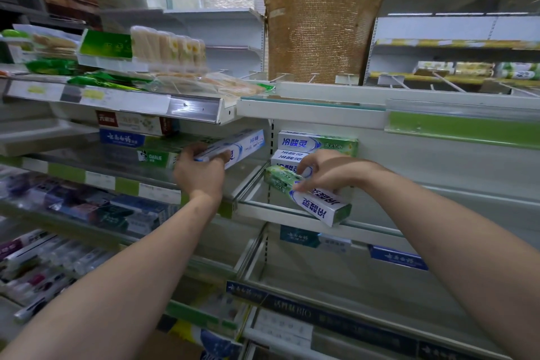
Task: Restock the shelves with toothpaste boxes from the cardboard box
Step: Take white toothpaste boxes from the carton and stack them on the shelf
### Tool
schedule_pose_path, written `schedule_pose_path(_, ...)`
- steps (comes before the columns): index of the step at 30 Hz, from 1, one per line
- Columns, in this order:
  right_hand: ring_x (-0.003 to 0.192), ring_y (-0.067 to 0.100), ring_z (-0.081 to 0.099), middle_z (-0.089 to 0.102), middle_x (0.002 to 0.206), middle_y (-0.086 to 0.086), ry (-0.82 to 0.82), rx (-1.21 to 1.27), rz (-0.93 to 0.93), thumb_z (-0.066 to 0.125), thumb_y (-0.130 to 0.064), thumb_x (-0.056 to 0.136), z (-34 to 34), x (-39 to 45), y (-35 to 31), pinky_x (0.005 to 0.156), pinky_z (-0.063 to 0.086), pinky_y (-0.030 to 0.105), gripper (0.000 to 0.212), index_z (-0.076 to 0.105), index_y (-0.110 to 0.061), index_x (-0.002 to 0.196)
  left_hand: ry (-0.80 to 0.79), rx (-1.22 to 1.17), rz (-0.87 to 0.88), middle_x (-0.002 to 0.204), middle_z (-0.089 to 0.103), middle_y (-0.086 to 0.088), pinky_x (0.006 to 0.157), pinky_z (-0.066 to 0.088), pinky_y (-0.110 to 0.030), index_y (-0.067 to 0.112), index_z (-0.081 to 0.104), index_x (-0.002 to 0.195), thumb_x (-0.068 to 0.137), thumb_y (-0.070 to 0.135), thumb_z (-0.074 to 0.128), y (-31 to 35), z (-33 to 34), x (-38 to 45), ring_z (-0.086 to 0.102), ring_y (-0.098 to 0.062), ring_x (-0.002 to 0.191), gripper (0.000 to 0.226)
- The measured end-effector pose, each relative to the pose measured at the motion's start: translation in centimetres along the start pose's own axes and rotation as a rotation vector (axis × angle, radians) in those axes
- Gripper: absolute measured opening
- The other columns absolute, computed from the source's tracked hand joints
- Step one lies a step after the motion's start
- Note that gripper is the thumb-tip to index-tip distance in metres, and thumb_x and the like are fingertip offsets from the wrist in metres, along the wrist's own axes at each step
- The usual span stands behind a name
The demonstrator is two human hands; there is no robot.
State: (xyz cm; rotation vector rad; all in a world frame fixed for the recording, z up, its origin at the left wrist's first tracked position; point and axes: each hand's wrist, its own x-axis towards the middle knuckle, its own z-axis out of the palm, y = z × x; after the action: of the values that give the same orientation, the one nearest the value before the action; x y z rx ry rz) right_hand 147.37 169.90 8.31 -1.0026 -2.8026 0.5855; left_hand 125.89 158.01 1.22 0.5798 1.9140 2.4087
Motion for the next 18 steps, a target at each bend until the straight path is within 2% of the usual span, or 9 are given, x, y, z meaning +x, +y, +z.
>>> schedule_pose_path(1,0.087,0.013,0.063,0.060,0.101,-0.009,0.033,-0.024,-0.027,0.071,-0.034,0.087,-0.5,0.0,-0.1,0.064,0.051,0.024,0.034,0.061,-0.040,0.119,-0.002,-0.002,-0.003,0.110,0.069,-0.002,0.085,0.061,-0.037,0.018,0.066,0.108,0.071,0.016,0.090,0.1,-0.1,0.0,0.069,-0.019,0.099,0.044)
schedule_pose_path(2,0.092,0.014,0.062,0.062,0.105,-0.008,0.058,-0.051,-0.059,0.065,-0.021,0.090,-0.9,0.0,-0.2,0.069,0.049,0.024,0.037,0.062,-0.046,0.117,-0.002,-0.003,-0.004,0.110,0.069,-0.002,0.084,0.061,-0.037,0.019,0.066,0.107,0.071,0.016,0.090,0.1,-0.2,-0.1,0.069,-0.018,0.098,0.043)
schedule_pose_path(4,0.108,0.014,0.059,0.058,0.121,-0.010,-0.001,-0.135,-0.081,0.050,0.004,0.086,-1.2,-0.1,-0.2,0.078,0.047,0.027,0.068,0.060,-0.054,0.120,0.001,-0.002,-0.006,0.110,0.069,-0.001,0.083,0.061,-0.036,0.020,0.066,0.106,0.072,0.015,0.089,0.1,-0.3,0.0,0.069,-0.017,0.098,0.041)
schedule_pose_path(6,0.118,0.011,0.053,0.051,0.131,-0.011,-0.117,-0.239,-0.062,0.039,0.016,0.080,-0.8,-0.1,-0.2,0.081,0.050,0.027,0.092,0.053,-0.063,0.124,0.005,0.000,-0.009,0.109,0.069,-0.001,0.081,0.061,-0.033,0.020,0.066,0.105,0.074,0.013,0.088,0.1,-0.4,-0.1,0.069,-0.017,0.097,0.039)
schedule_pose_path(7,0.118,0.010,0.052,0.049,0.132,-0.011,-0.161,-0.266,-0.058,0.038,0.018,0.079,-0.6,-0.1,-0.2,0.082,0.051,0.026,0.097,0.050,-0.067,0.124,0.003,0.002,-0.014,0.108,0.068,0.000,0.081,0.061,-0.033,0.021,0.065,0.105,0.075,0.013,0.087,0.1,-0.5,-0.1,0.069,-0.017,0.097,0.038)
schedule_pose_path(10,0.125,0.012,0.047,0.041,0.143,-0.013,-0.197,-0.334,-0.122,0.045,0.016,0.079,-0.5,-0.4,-0.8,0.089,0.050,0.030,0.097,0.045,-0.068,0.128,0.002,0.021,-0.020,0.105,0.071,0.001,0.085,0.061,-0.037,0.022,0.066,0.103,0.073,0.016,0.088,-0.1,-0.6,0.1,0.070,-0.017,0.096,0.037)
schedule_pose_path(13,0.144,0.018,0.027,0.022,0.160,-0.011,-0.229,-0.456,-0.193,0.046,0.016,0.077,-0.4,-1.2,-2.0,0.110,0.036,0.037,0.100,0.036,-0.059,0.142,0.011,0.036,-0.027,0.104,0.072,0.002,0.087,0.060,-0.039,0.022,0.067,0.102,0.070,0.022,0.090,0.0,-0.6,0.3,0.070,-0.017,0.095,0.039)
schedule_pose_path(15,0.148,0.021,0.018,0.013,0.163,-0.008,-0.234,-0.519,-0.230,0.048,0.014,0.078,-0.2,-1.7,-2.7,0.115,0.029,0.039,0.093,0.042,-0.054,0.141,0.007,0.038,-0.027,0.105,0.072,0.002,0.087,0.060,-0.040,0.024,0.067,0.101,0.070,0.023,0.090,0.1,-0.6,0.3,0.070,-0.017,0.095,0.039)
schedule_pose_path(18,0.148,0.022,0.021,0.012,0.163,-0.010,-0.192,-0.525,-0.272,0.074,-0.006,0.075,-0.3,-1.4,-2.9,0.115,0.031,0.043,0.070,0.057,-0.050,0.127,0.021,0.048,-0.013,0.105,0.071,0.001,0.087,0.060,-0.038,0.025,0.066,0.099,0.070,0.023,0.090,0.2,-0.7,0.3,0.069,-0.018,0.096,0.038)
